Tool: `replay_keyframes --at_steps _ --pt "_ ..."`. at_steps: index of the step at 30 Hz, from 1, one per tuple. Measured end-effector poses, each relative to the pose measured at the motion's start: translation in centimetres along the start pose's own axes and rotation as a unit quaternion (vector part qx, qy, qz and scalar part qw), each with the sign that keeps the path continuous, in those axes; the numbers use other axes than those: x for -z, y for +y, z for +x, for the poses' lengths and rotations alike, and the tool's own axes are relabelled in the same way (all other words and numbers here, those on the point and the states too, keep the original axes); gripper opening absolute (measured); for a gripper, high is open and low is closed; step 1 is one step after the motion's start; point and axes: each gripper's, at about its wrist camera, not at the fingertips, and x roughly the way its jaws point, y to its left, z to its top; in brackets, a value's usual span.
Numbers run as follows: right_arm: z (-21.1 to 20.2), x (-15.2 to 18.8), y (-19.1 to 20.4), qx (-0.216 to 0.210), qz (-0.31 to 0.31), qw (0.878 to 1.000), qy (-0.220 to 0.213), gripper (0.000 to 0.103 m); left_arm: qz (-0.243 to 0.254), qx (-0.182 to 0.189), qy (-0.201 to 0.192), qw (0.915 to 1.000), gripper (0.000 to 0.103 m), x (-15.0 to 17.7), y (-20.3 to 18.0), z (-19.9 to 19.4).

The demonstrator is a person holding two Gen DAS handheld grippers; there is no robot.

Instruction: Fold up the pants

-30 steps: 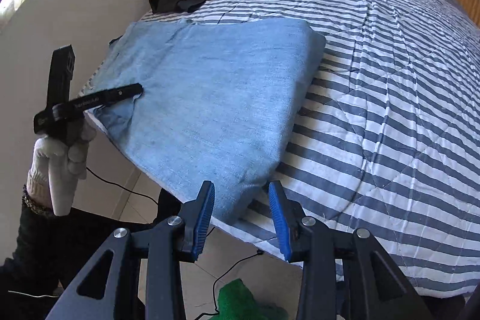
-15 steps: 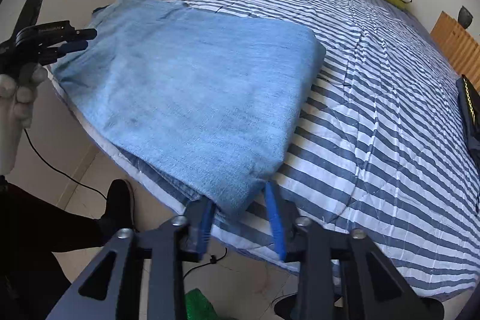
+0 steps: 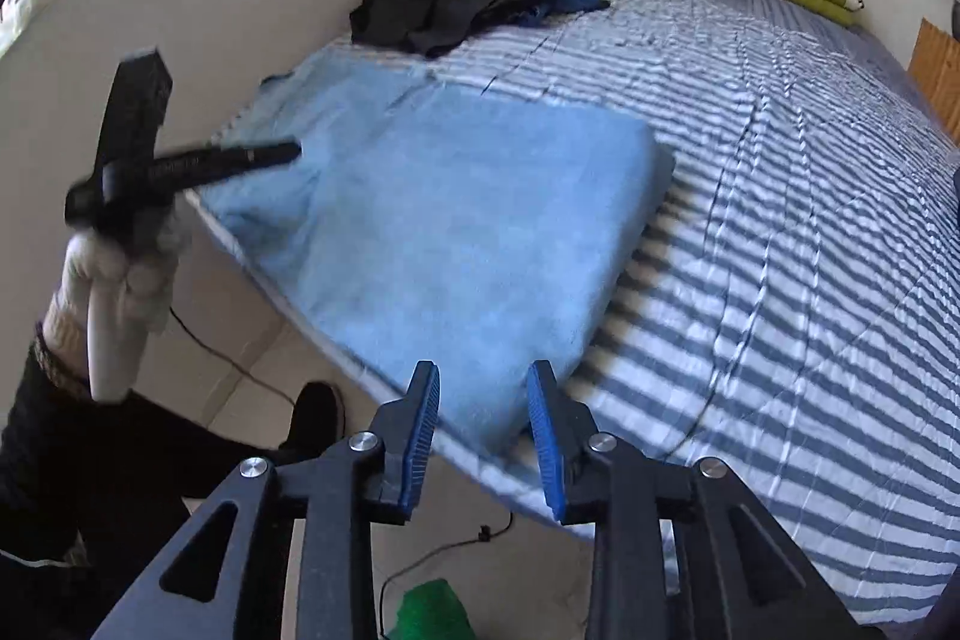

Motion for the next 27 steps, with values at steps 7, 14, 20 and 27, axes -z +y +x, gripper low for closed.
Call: replay_keyframes --at_steps 7,14,20,27 --pt "4.4 -6.4 -7.4 0.028 0.096 0.995 0.005 0.029 0.085 -0.053 0.102 0.9897 0.036 2.5 -2.3 4.6" --pt "11.2 -10.4 -13.1 -0.044 0.197 0.978 0.045 0.041 0.089 -0.094 0.084 0.9881 0.038 2.9 -2.0 3.1" --pt "13.7 -11.2 -12.9 -0.022 0.196 0.979 0.044 0.016 0.044 -0.091 0.073 0.9922 0.037 2.9 0.3 2.1" --pt "12.1 -9.2 -18.4 -0.055 0.273 0.959 0.044 0.007 0.013 -0.101 0.049 0.9936 0.041 2.8 0.4 0.3"
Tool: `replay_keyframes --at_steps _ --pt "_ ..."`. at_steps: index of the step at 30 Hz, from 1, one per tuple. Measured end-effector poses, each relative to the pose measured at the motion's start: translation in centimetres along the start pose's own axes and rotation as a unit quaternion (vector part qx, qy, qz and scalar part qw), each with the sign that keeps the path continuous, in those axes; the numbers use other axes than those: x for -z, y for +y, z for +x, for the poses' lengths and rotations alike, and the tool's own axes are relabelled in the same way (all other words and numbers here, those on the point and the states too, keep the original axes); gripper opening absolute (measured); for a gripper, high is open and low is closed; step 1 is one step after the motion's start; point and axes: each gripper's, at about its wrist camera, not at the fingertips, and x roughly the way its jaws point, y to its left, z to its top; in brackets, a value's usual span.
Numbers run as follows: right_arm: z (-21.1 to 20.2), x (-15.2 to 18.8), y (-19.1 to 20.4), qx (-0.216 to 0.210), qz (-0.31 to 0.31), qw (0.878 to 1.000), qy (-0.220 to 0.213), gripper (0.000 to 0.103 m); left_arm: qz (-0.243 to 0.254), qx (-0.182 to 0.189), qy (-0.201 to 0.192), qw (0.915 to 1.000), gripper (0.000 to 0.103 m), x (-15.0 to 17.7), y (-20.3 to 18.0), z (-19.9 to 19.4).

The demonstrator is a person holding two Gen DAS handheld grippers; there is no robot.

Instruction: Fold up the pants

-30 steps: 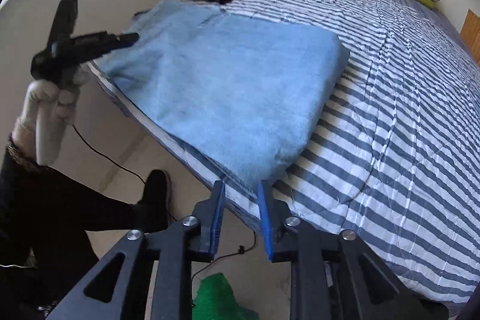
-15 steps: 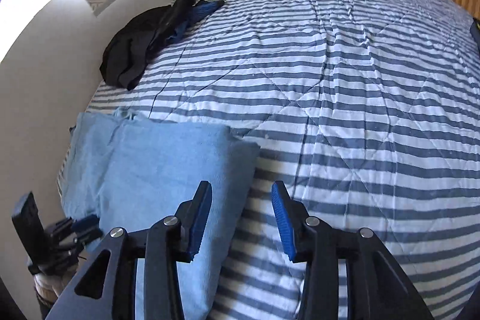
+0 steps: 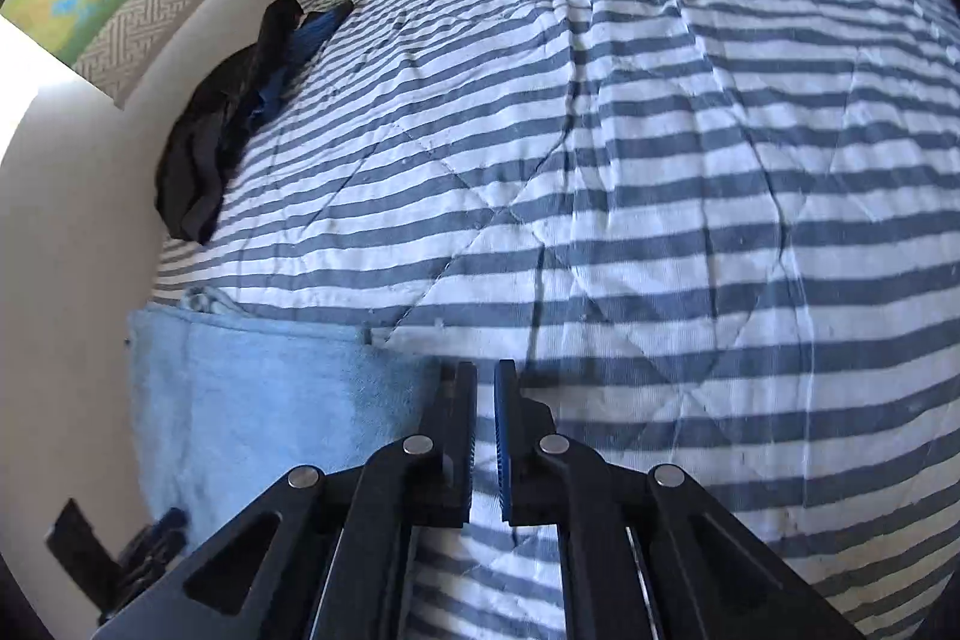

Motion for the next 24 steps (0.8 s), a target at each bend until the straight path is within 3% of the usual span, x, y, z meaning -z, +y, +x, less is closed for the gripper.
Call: replay_keyframes --at_steps 4,6,8,11,14,15,18,22,23,24 --pt "-2.8 3.6 1.5 -0.018 -0.056 0.998 0.006 0.012 0.003 0.006 0.003 1.0000 0.042 0.3 -1.6 0.1" --pt "-3.9 6.2 3.4 -0.028 -0.103 0.994 0.013 0.020 -0.013 0.010 -0.006 0.9998 0.042 0.9 -1.5 -0.6" --pt "-4.8 9.0 6.0 -0.030 -0.157 0.987 0.013 0.022 -0.042 -0.001 -0.024 0.9988 0.043 1.4 -0.4 -1.8" --pt "-5.6 12.6 10.4 -0.036 -0.236 0.971 0.006 0.024 -0.116 -0.021 -0.057 0.9915 0.043 1.9 3.4 -4.2" --pt "-5.2 15.7 15.2 -0.040 -0.321 0.946 0.005 0.030 -0.163 -0.083 -0.083 0.9796 0.044 1.9 7.9 -6.2" --pt "-5.0 16.6 16.6 -0.041 -0.342 0.939 0.003 0.030 -0.181 -0.089 -0.089 0.9755 0.045 1.8 9.4 -6.8" --pt "-4.0 18.4 20.5 -0.059 -0.386 0.920 0.010 0.033 -0.223 -0.081 -0.101 0.9662 0.046 1.7 13.0 -7.7" --pt "-1.5 20.3 25.2 -0.068 -0.433 0.899 0.010 0.035 -0.237 -0.075 -0.089 0.9645 0.044 1.3 15.7 -6.8" --pt "-0.7 20.6 26.2 -0.071 -0.441 0.895 0.009 0.035 -0.242 -0.067 -0.090 0.9637 0.043 1.4 16.0 -6.5" --pt "0.1 20.9 27.1 -0.071 -0.448 0.891 0.006 0.035 -0.244 -0.058 -0.092 0.9638 0.033 1.3 16.2 -6.3"
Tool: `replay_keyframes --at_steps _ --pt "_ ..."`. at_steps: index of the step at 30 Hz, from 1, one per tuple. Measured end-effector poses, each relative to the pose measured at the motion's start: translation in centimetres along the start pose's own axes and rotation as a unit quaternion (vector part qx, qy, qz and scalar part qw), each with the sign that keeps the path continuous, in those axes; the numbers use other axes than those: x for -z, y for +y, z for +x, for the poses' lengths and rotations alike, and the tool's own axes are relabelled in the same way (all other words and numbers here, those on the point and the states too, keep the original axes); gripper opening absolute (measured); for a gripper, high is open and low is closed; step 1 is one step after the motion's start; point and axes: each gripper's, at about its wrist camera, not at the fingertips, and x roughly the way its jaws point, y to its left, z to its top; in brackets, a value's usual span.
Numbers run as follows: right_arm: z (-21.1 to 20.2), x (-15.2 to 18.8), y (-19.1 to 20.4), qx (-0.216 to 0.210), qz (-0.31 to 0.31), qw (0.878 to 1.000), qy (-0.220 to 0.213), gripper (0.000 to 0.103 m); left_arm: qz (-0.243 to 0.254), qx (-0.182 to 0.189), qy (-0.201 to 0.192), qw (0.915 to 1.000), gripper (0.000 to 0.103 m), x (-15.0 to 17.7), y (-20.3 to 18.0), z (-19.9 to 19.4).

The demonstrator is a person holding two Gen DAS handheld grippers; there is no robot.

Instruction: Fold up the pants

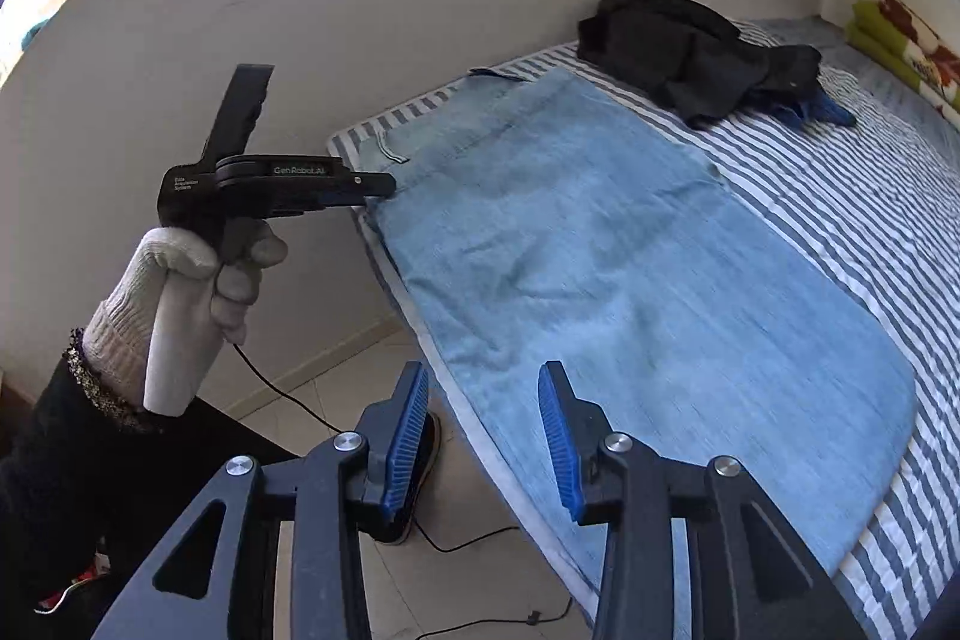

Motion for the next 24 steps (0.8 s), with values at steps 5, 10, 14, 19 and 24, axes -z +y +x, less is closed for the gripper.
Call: replay_keyframes --at_steps 5,10,14,19,24 --pt "4.7 -3.0 2.9 0.022 -0.053 0.998 0.021 0.035 -0.001 0.036 -0.014 0.9993 0.016 -0.6 0.3 -0.4" --pt "8.7 -6.7 5.7 0.024 -0.083 0.996 0.023 0.035 0.001 0.081 -0.030 0.9963 0.011 -1.6 -0.3 -2.4" --pt "11.3 -8.4 7.3 0.022 -0.094 0.995 0.025 0.037 -0.003 0.109 -0.028 0.9937 0.009 -2.0 -0.8 -2.7" --pt "13.2 -9.2 5.6 0.007 -0.030 0.998 0.048 0.011 -0.012 0.129 -0.023 0.9913 0.009 -2.3 -0.6 -2.7" --pt "12.4 -9.4 2.5 -0.041 0.046 0.997 0.049 0.005 -0.017 0.118 -0.013 0.9928 0.049 -2.2 -0.3 -2.5"
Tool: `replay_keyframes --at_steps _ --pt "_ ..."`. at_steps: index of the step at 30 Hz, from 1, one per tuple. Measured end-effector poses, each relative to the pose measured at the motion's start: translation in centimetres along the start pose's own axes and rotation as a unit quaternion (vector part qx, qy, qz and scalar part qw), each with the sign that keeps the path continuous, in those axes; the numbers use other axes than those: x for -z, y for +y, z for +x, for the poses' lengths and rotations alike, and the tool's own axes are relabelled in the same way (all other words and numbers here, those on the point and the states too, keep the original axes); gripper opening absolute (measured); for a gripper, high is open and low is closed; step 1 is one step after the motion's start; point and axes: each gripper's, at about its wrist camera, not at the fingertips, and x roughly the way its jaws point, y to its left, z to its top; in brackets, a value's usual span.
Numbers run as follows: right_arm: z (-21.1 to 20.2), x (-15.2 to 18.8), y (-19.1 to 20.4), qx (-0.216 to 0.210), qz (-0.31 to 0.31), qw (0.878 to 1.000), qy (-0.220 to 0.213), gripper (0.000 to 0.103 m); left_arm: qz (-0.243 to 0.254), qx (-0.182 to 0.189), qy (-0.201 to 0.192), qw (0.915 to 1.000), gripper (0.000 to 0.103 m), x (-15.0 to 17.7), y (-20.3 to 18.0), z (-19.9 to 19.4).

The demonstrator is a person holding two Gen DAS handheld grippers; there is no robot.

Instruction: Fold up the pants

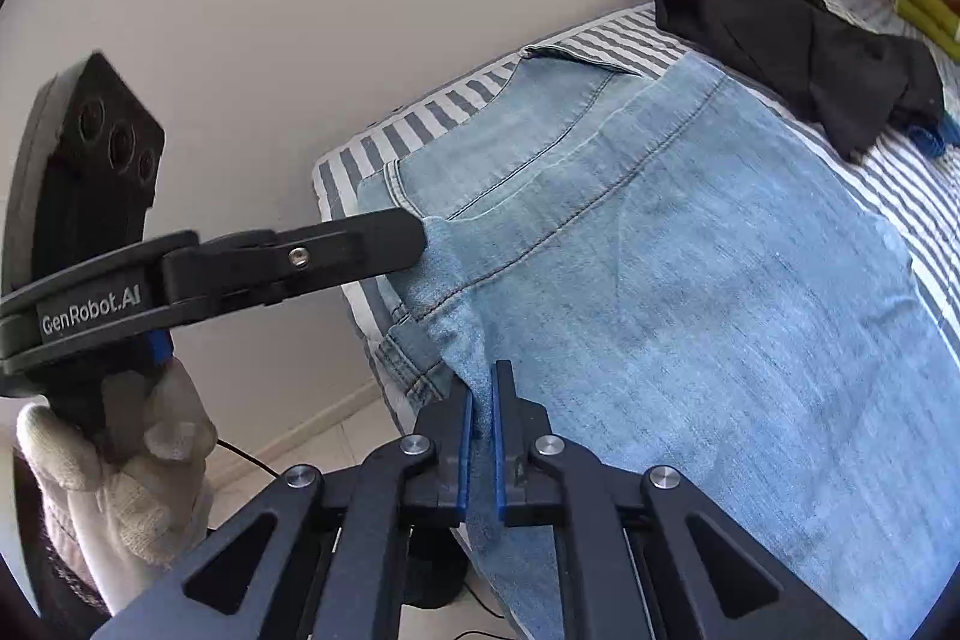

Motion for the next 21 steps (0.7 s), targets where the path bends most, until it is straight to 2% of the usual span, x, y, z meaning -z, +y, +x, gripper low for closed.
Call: replay_keyframes --at_steps 4,10,17,21 --pt "-1.2 -0.3 -1.6 -0.042 0.049 0.998 -0.005 0.005 -0.023 0.005 -0.012 0.9996 0.051 0.2 1.4 -1.1" --pt "-2.1 -0.5 -3.5 -0.069 0.100 0.992 -0.010 0.005 -0.021 0.003 -0.007 0.9997 0.051 0.7 1.2 -0.7" --pt "-2.2 -0.5 -3.2 -0.084 0.091 0.992 -0.002 0.005 0.000 0.050 0.015 0.9987 0.053 1.3 -1.2 0.7" --pt "-2.2 -0.3 -2.8 -0.078 0.082 0.994 0.003 0.008 0.000 0.031 0.020 0.9993 0.051 1.4 -1.4 1.4"
